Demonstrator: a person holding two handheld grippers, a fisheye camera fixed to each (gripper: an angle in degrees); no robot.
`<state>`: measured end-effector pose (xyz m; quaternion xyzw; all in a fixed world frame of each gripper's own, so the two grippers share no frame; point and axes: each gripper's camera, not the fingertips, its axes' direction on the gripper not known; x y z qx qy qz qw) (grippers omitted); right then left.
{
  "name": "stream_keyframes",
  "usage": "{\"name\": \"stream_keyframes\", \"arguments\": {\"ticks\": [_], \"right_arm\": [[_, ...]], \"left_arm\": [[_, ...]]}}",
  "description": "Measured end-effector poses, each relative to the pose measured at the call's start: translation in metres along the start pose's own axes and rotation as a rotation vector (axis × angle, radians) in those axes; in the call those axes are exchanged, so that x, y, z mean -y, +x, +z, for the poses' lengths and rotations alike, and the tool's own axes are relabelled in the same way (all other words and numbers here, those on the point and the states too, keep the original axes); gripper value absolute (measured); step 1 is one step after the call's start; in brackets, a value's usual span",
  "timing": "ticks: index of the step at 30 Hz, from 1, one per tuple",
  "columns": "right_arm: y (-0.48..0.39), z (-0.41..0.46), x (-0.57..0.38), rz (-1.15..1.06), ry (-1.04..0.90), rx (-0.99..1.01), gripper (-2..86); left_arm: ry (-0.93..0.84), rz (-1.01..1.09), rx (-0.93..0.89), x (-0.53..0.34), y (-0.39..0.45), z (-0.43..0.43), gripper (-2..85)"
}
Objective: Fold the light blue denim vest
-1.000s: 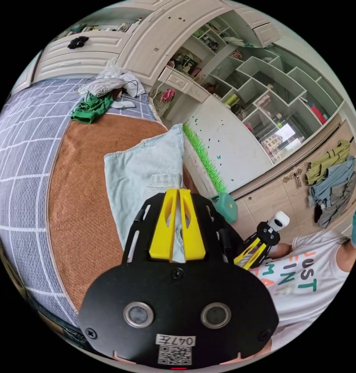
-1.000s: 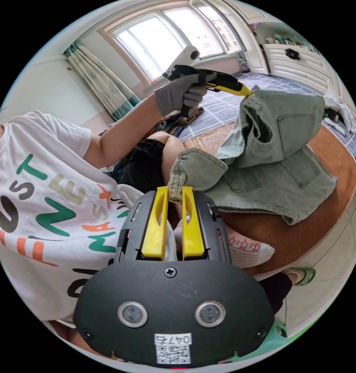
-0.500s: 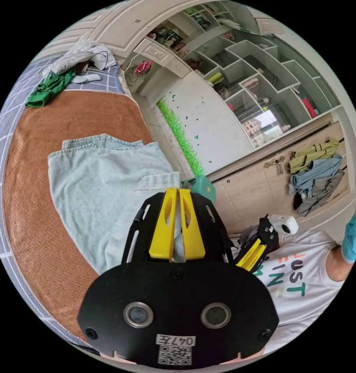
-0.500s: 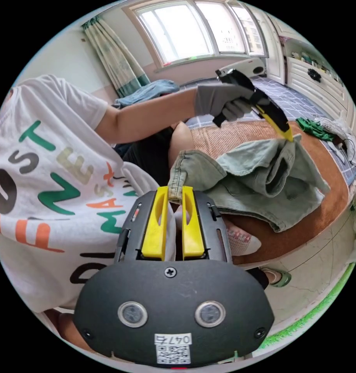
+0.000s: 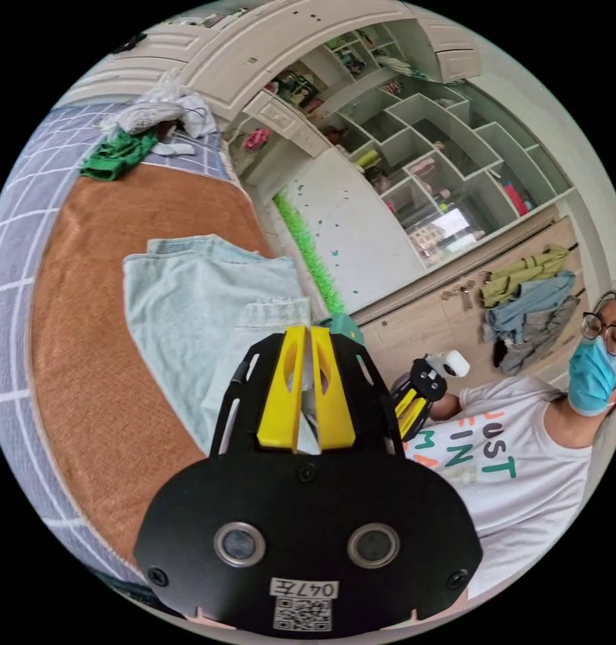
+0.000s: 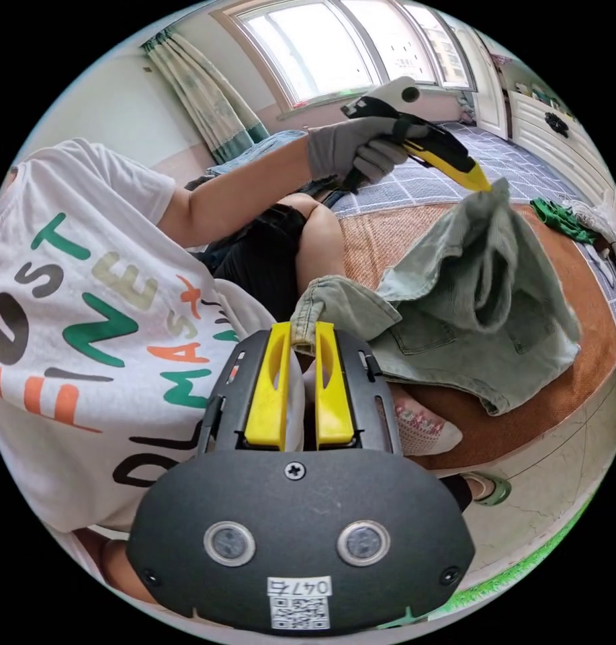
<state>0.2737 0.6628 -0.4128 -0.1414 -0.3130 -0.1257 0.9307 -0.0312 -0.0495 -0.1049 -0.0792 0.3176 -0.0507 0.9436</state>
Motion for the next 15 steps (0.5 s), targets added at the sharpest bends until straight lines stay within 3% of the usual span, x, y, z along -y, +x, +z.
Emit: {"name": "stream_keyframes", "arguments": {"ticks": [5,11,15], "right_arm": [[-0.009,-0.024,-0.029,0.001,-0.048,-0.067,1.9],[-0.007,-0.064,-0.068,0.046,-0.004,-0.065,1.9],[-0.015,-0.102,-0.087,0.051,0.042,-0.119,1.8]], "left_arm": [[0.077,-0.116,0.043,-0.045,-0.040,0.004,-1.0],[0.139,-0.207,0.360,-0.138,-0.030,-0.044,-1.0],[0.187,-0.291,0.591,-0.250,0.002,-0.110,-1.0]]}}
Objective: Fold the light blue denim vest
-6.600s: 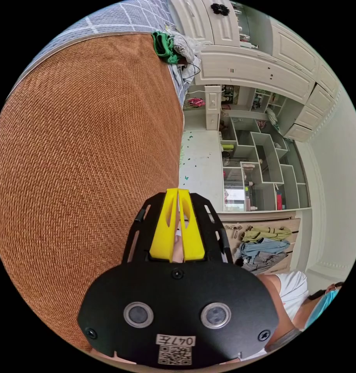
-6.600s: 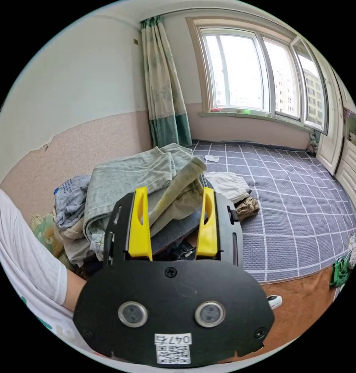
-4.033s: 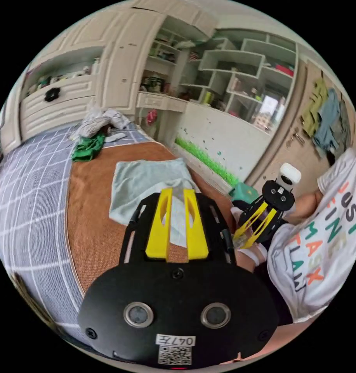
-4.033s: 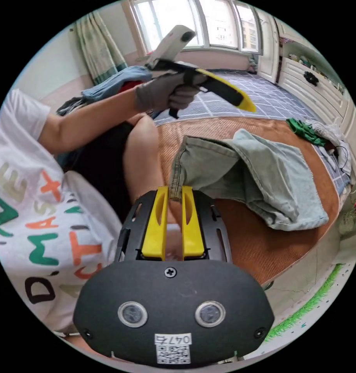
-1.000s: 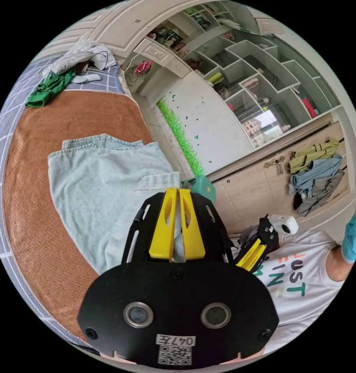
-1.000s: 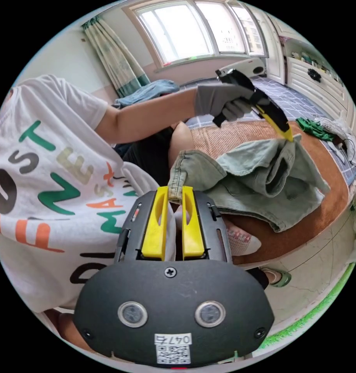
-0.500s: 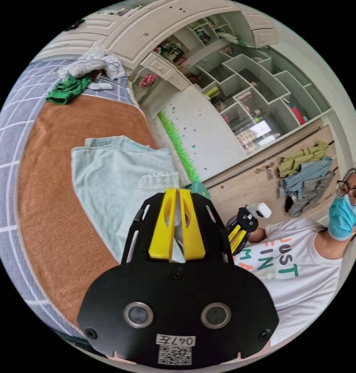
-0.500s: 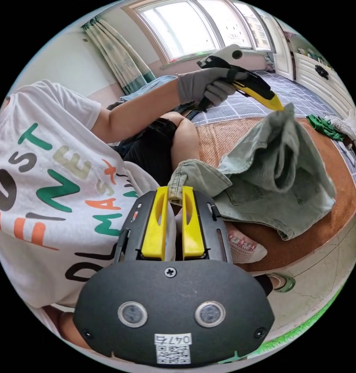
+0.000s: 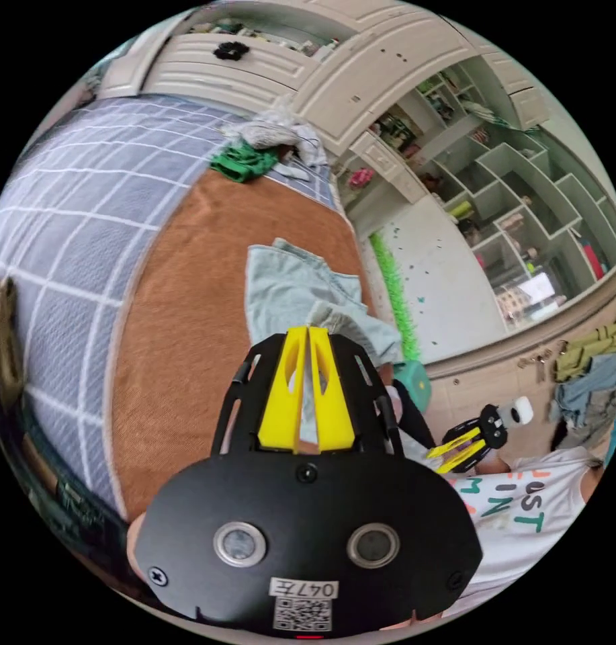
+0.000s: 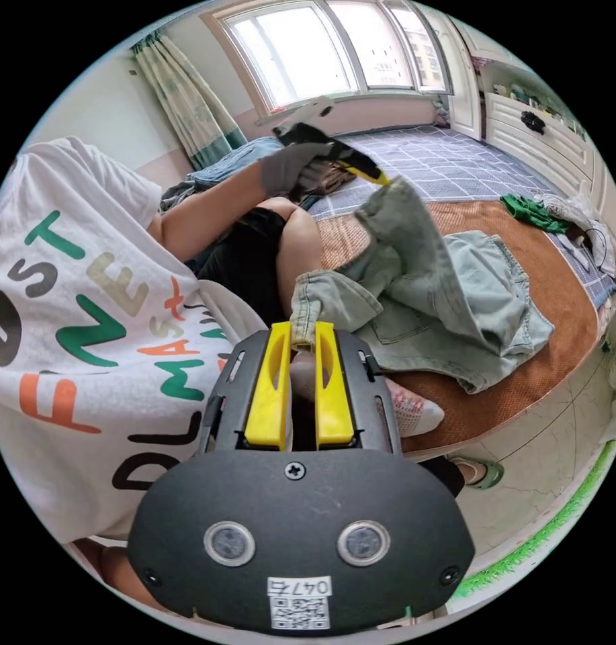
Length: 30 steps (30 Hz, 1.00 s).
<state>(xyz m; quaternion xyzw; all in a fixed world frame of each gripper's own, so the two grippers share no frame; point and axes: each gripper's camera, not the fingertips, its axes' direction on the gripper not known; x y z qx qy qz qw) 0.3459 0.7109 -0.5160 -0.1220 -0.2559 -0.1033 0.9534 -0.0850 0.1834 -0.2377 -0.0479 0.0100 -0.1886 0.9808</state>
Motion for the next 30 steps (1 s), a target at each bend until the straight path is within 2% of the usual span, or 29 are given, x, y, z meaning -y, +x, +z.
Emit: {"name": "stream_keyframes", "arguments": {"ticks": [3,5,7,9,15,19,21,24,27,30], "right_arm": [[-0.004,-0.038,-0.012,0.012,0.055,-0.106,1.8],[-0.007,-0.077,-0.015,0.026,0.118,-0.191,1.7],[-0.017,-0.128,-0.017,0.017,0.207,-0.277,1.6],[-0.042,-0.200,-0.018,-0.016,0.328,-0.396,1.5],[-0.138,-0.353,-0.025,-0.119,0.578,-0.675,1.4],[-0.189,-0.415,-0.012,-0.156,0.700,-0.795,1.4],[-0.206,-0.437,0.010,-0.155,0.726,-0.835,1.4],[-0.178,-0.434,0.066,-0.117,0.622,-0.835,1.3],[-0.098,-0.403,0.148,-0.025,0.469,-0.806,1.2],[-0.035,-0.399,0.217,0.086,0.463,-0.905,1.3]], "left_arm": [[0.046,-0.001,-0.007,-0.065,-0.014,-0.057,-1.0],[0.130,0.011,-0.168,-0.097,-0.019,-0.095,-1.0],[0.317,0.054,-0.441,-0.134,-0.019,-0.152,-1.0],[0.447,0.126,-0.533,-0.157,-0.006,-0.196,-1.0],[0.865,0.407,-0.522,-0.240,0.075,-0.338,-1.0],[1.157,0.417,-0.550,-0.285,0.114,-0.400,-1.0],[1.218,0.419,-0.496,-0.291,0.137,-0.417,-1.0],[1.194,0.321,-0.250,-0.262,0.173,-0.421,-1.0],[1.099,0.199,-0.218,-0.170,0.173,-0.386,-1.0],[1.054,0.171,-0.090,-0.060,0.187,-0.363,-1.0]]}}
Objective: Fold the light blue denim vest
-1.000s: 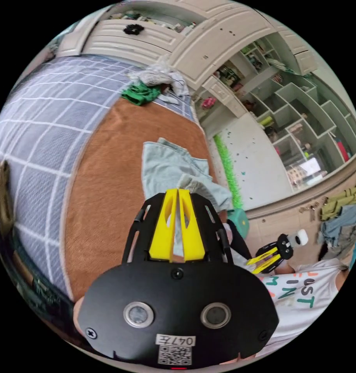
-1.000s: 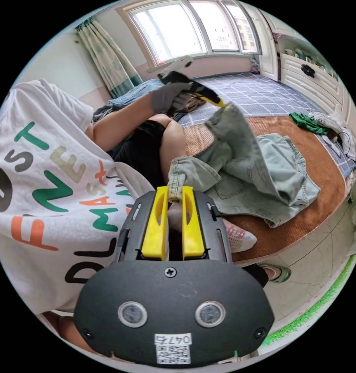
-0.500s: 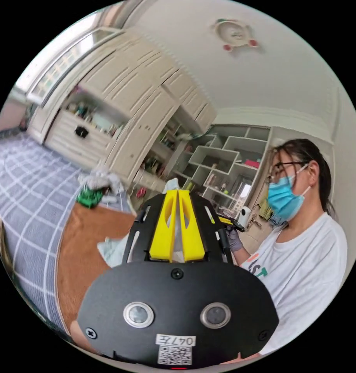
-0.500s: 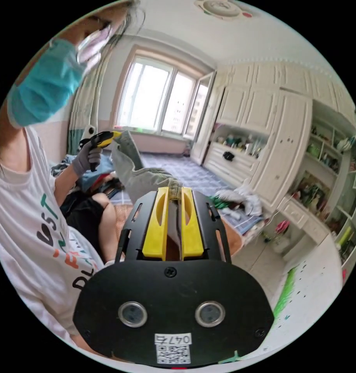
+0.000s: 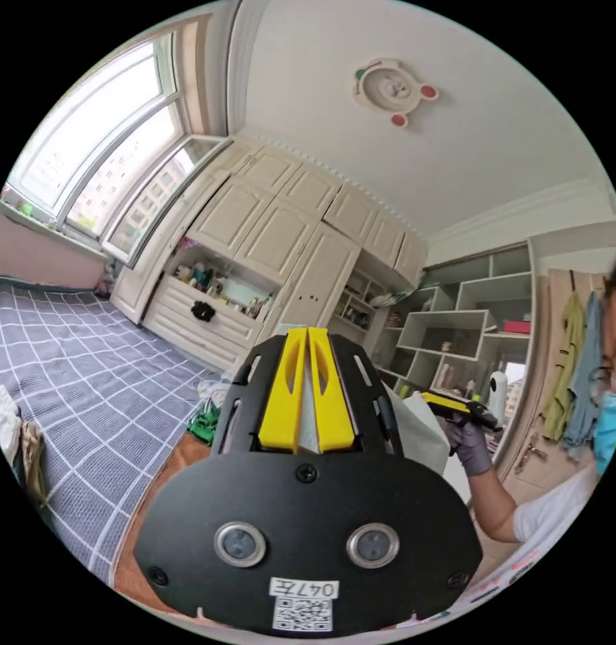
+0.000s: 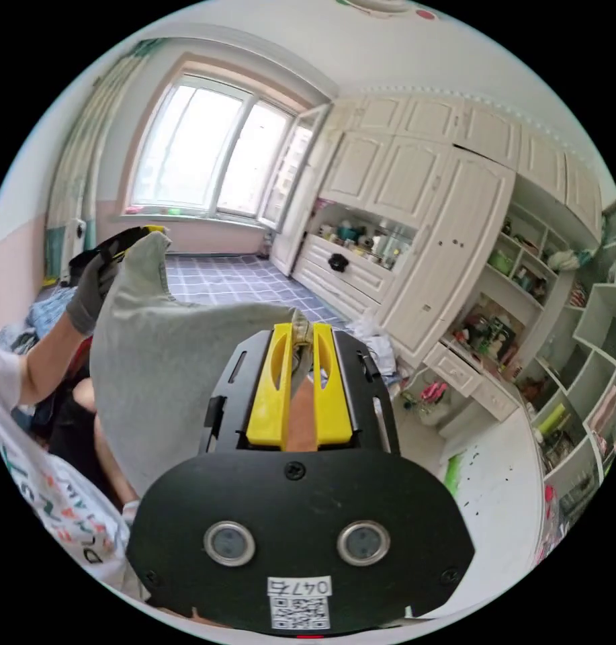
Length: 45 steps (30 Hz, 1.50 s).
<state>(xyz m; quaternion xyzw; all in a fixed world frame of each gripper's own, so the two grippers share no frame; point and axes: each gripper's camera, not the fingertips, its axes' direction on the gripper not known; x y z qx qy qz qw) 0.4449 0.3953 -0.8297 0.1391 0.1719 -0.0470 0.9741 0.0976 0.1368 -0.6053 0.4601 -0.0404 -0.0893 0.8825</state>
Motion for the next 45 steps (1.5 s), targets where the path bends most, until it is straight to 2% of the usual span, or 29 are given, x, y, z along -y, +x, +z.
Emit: {"name": "stream_keyframes", "arguments": {"ticks": [3,6,8,9,11,13,14,16,17,19,21,24,28,31,36,38,41,45], "right_arm": [[0.001,-0.014,0.048,0.060,0.144,-0.093,1.3],[-0.033,-0.048,0.058,0.010,0.313,-0.092,1.2],[-0.065,-0.046,0.049,-0.067,0.304,-0.041,1.2],[-0.091,-0.033,0.036,-0.125,0.261,0.023,1.2],[-0.138,0.005,0.007,-0.209,0.155,0.114,1.2],[-0.197,0.063,-0.035,-0.297,0.017,0.171,1.2],[-0.241,0.109,-0.068,-0.350,-0.083,0.205,1.3],[-0.308,0.182,-0.118,-0.390,-0.260,0.271,1.3],[-0.353,0.228,-0.152,-0.426,-0.360,0.322,1.3],[-0.415,0.287,-0.197,-0.457,-0.485,0.393,1.3],[-0.486,0.345,-0.241,-0.490,-0.609,0.473,1.3],[-0.547,0.382,-0.260,-0.476,-0.641,0.585,1.3],[-0.600,0.409,-0.275,-0.494,-0.674,0.664,1.3],[-0.637,0.422,-0.292,-0.494,-0.663,0.748,1.5],[-0.670,0.439,-0.336,-0.312,-0.559,0.996,3.6],[-0.663,0.450,-0.361,-0.203,-0.529,0.968,4.5],[-0.626,0.478,-0.414,0.076,-0.493,0.805,5.6],[-0.570,0.516,-0.489,0.461,-0.400,0.597,9.3]], "left_arm": [[0.110,0.139,0.093,0.054,0.042,0.035,-1.0],[0.292,0.293,0.178,0.078,0.095,0.012,-1.0],[0.301,0.283,0.233,0.073,0.101,0.004,-1.0],[0.243,0.232,0.254,0.062,0.092,0.007,-1.0],[0.072,0.147,0.285,0.035,0.065,0.025,-1.0],[-0.272,0.066,0.362,-0.024,0.025,0.074,-1.0],[-0.375,0.041,0.390,-0.043,0.014,0.089,-1.0],[-0.821,-0.022,0.408,-0.126,-0.025,0.162,-1.0],[-0.896,-0.027,0.403,-0.145,-0.031,0.178,-1.0],[-1.200,0.054,0.421,-0.203,-0.033,0.246,-1.0],[-1.368,0.211,0.469,-0.224,-0.014,0.294,-1.0],[-1.540,0.416,0.480,-0.232,0.024,0.355,-1.0],[-1.706,0.509,0.429,-0.225,0.047,0.404,-1.0],[-1.765,0.491,0.453,-0.215,0.041,0.417,-0.9],[-1.783,0.374,0.565,-0.192,0.019,0.416,-0.3],[-1.739,0.327,0.556,-0.176,0.025,0.415,0.3],[-1.621,0.328,0.395,-0.149,0.073,0.428,1.2],[-1.477,0.422,0.069,-0.150,0.190,0.477,3.5]]}}
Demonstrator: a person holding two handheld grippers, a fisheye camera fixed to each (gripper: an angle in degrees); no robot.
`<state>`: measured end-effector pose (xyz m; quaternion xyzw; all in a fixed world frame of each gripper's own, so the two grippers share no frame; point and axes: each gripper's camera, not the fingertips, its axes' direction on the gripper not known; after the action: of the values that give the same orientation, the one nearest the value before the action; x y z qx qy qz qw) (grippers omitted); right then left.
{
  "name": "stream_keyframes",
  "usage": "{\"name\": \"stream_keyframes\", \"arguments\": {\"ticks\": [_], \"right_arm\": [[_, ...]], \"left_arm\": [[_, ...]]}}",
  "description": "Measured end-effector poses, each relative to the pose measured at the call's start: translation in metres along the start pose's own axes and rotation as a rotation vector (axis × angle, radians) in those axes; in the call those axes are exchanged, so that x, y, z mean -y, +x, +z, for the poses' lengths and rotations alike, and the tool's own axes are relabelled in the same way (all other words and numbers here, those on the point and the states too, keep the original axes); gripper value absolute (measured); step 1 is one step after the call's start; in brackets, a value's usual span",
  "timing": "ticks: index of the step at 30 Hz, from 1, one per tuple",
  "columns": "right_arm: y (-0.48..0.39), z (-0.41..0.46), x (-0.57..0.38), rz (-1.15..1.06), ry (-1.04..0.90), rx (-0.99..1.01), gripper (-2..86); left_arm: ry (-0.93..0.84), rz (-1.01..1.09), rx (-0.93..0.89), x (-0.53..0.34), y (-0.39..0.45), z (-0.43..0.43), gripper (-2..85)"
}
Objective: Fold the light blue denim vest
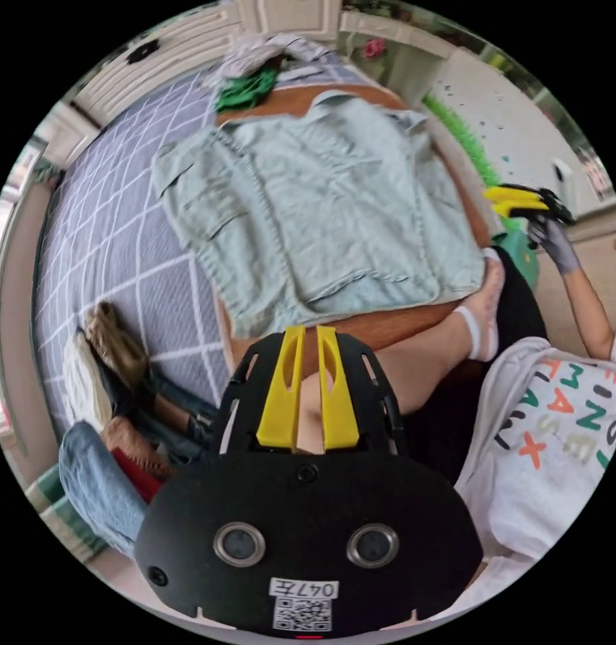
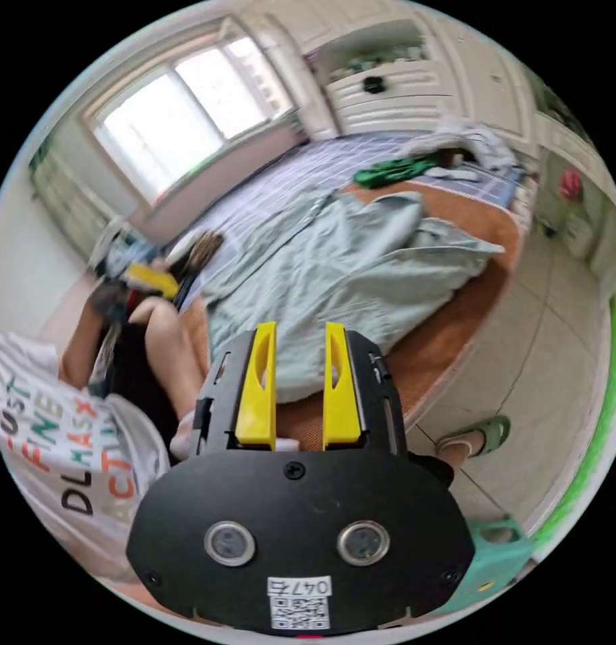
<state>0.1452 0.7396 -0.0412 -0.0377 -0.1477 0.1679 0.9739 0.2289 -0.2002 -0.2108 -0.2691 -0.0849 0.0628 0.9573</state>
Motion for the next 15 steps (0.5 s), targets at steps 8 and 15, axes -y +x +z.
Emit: {"name": "stream_keyframes", "arguments": {"ticks": [8,15], "right_arm": [[0.114,0.065,-0.039,0.410,0.206,-0.112,13.8],[0.200,0.168,-0.081,0.667,0.169,-0.125,13.3]], "left_arm": [[0.169,-0.075,-0.147,0.125,0.083,0.067,7.7],[-0.051,-0.135,-0.204,0.171,0.087,0.140,11.0]]}}
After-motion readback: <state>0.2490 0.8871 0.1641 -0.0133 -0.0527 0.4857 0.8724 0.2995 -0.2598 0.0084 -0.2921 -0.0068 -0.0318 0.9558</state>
